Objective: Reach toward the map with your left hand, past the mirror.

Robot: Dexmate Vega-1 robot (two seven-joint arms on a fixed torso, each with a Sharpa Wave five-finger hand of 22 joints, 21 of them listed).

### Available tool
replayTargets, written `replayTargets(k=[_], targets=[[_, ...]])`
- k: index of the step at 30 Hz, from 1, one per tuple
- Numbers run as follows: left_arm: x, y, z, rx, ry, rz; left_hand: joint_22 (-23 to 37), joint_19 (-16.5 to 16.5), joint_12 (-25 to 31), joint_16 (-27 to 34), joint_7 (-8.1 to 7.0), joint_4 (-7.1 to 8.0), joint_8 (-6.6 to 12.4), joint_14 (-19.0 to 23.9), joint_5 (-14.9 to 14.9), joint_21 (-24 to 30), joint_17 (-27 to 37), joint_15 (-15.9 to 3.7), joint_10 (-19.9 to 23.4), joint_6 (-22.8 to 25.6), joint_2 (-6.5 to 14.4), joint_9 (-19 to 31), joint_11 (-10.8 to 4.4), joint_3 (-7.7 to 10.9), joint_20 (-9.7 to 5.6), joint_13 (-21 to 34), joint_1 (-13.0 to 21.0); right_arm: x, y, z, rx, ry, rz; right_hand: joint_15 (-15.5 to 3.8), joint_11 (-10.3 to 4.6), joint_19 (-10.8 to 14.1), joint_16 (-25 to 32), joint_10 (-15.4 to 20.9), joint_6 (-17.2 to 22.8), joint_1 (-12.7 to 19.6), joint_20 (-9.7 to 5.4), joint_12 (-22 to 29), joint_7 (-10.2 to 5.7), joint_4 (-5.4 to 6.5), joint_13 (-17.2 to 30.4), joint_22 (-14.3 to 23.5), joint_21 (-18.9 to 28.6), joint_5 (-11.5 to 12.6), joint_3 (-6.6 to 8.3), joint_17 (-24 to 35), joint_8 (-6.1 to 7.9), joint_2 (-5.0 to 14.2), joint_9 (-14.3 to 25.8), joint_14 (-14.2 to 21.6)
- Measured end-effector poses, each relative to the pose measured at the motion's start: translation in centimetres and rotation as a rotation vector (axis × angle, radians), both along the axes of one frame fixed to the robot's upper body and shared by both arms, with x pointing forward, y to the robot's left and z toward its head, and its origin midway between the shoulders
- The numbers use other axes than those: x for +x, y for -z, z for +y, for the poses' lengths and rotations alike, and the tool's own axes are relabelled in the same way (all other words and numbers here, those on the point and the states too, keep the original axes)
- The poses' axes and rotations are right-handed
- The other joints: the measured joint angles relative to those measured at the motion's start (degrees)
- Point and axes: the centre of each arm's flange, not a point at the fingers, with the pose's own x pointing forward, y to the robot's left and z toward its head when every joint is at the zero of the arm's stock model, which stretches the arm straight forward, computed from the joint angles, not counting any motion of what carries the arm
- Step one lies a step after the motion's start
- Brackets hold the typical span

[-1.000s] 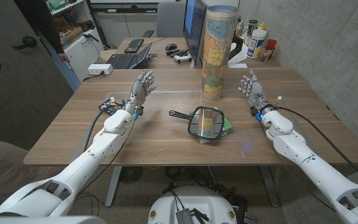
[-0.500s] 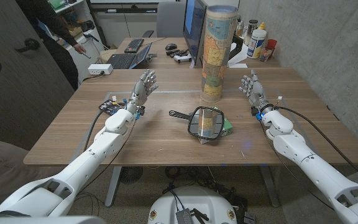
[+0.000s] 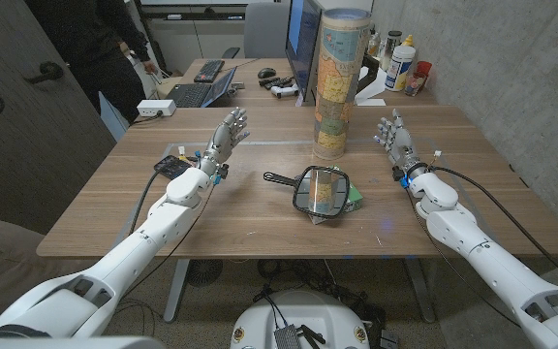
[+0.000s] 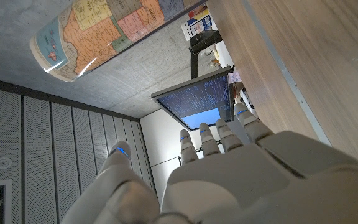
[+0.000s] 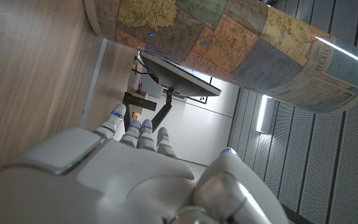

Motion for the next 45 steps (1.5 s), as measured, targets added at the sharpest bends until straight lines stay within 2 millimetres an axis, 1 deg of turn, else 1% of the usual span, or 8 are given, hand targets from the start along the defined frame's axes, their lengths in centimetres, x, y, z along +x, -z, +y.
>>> replayTargets(k=[7, 9, 15, 18, 23, 33, 42, 45], targets=[[0.1, -0.5, -0.6, 0.033, -0.005, -0.012, -0.1, 0.0, 0.0, 0.0, 0.04, -1.44, 0.0, -0.5, 0.4, 0.0, 0.0, -0.05, -0.5, -0.7, -0.2, 0.0, -0.1, 0.28, 0.0, 0.0, 1.7, -0.4, 0.1, -0.4, 0.006, 0.008, -0.004, 0.0, 0.0, 0.2, 0.0, 0.0, 0.0, 0.0, 0.18, 0.0, 0.0, 0.0, -0.1, 0.0, -0.3, 0.0, 0.0, 0.0, 0.0, 0.0, 0.0, 0.0], [0.2, -0.6, -0.7, 0.047, -0.009, -0.015, -0.1, 0.0, 0.0, 0.0, 0.2, -1.54, 0.0, -0.5, 0.4, 0.0, 0.0, -0.04, -0.5, -1.0, -0.4, 0.0, -0.1, 0.38, -0.02, 0.0, 2.3, -0.6, 0.2, -0.6, 0.007, 0.011, -0.006, 0.0, 0.0, 0.2, 0.0, 0.0, 0.0, 0.0, 0.18, 0.0, 0.0, 0.0, -0.1, 0.0, -0.3, 0.0, 0.0, 0.0, 0.0, 0.0, 0.0, 0.0], [0.5, -1.0, -1.2, 0.075, -0.014, -0.027, -0.1, -0.1, 0.0, 0.0, 0.38, -2.56, 0.0, -0.8, 0.9, 0.0, 0.0, 0.22, -0.7, -1.2, -0.8, 0.1, 0.09, 0.59, -0.53, 0.0, 3.2, -1.0, 0.1, -0.9, 0.01, 0.022, -0.012, 0.0, 0.12, 0.2, 0.0, -0.1, 0.0, 0.0, 0.18, 0.0, 0.0, 0.0, -0.1, 0.0, -0.3, 0.2, 0.0, 0.0, 0.0, 0.0, 0.0, 0.0], [0.6, -1.1, -1.4, 0.088, -0.016, -0.032, -0.1, 0.0, 0.0, 0.0, 0.36, -3.05, 0.0, -1.2, 0.9, 0.0, 0.0, -0.1, -1.0, -1.2, -0.9, 0.1, -0.2, 0.74, -1.25, 0.0, 4.2, -1.2, 0.0, -1.0, 0.011, 0.025, -0.015, 0.0, 0.22, 0.2, 0.0, -0.2, 0.0, 0.0, 0.18, 0.0, 0.0, 0.0, -0.1, 0.0, -0.7, 0.2, 0.01, 0.0, 0.0, 0.02, 0.0, 0.0], [0.7, -1.4, -1.7, 0.108, -0.019, -0.04, -0.1, -0.1, 0.0, 0.0, 0.38, -4.04, 0.0, -1.2, 1.5, 0.0, 0.0, -0.1, -1.3, -1.8, -0.9, 0.1, -0.08, 0.83, -1.35, 0.0, 5.3, -1.4, 0.0, -1.2, 0.011, 0.03, -0.015, 0.0, 0.21, 0.2, 0.0, -0.2, 0.0, 0.5, 0.18, 0.0, 0.0, -0.24, -0.1, 0.0, -0.7, 0.2, -0.24, 0.0, 0.0, 0.1, 0.0, 0.0], [1.0, -1.7, -2.1, 0.145, -0.029, -0.054, -0.1, -0.1, 0.0, 0.0, 0.38, -5.21, 0.0, -1.9, 1.9, 0.0, 0.0, 0.1, -1.6, -2.4, -1.2, 0.1, -0.19, 1.07, -1.95, 0.0, 7.1, -1.6, -0.1, -1.2, 0.007, 0.036, -0.014, 0.31, 0.4, 0.2, 0.0, -0.4, -0.2, 0.6, 0.18, 0.0, 0.2, -0.24, -0.1, 0.0, -1.1, 0.2, -0.23, 0.0, 0.0, 0.02, 0.0, -0.3], [1.4, -2.0, -2.4, 0.179, -0.037, -0.07, -0.1, -0.1, 0.0, 0.0, 0.15, -5.87, 0.0, -2.1, 2.4, 0.0, 0.0, 0.0, -1.6, -2.6, -1.4, 0.1, -0.18, 1.37, -1.96, 0.0, 8.8, -1.7, -0.2, -1.0, 0.004, 0.041, -0.017, 0.31, 0.4, 0.2, 0.0, -0.4, -0.2, 0.6, 0.18, 0.0, 0.2, -0.24, -0.1, 0.0, -1.3, 0.2, -0.23, 0.0, 0.0, 0.01, 0.0, -0.3], [1.5, -2.1, -2.6, 0.193, -0.039, -0.078, -0.1, -0.1, 0.0, 0.0, 0.31, -6.1, 0.0, -2.2, 2.4, 0.0, 0.0, -0.17, -2.0, -3.0, -1.7, 0.1, -0.52, 1.14, -1.95, 0.0, 9.3, -1.8, -0.2, -1.0, 0.004, 0.043, -0.017, 0.31, 0.4, 0.4, 0.0, -0.4, -0.2, 0.6, 0.39, 0.0, 0.19, -0.24, -0.1, 0.0, -1.5, 0.4, -0.23, 0.0, 0.0, 0.02, 0.0, -0.3]])
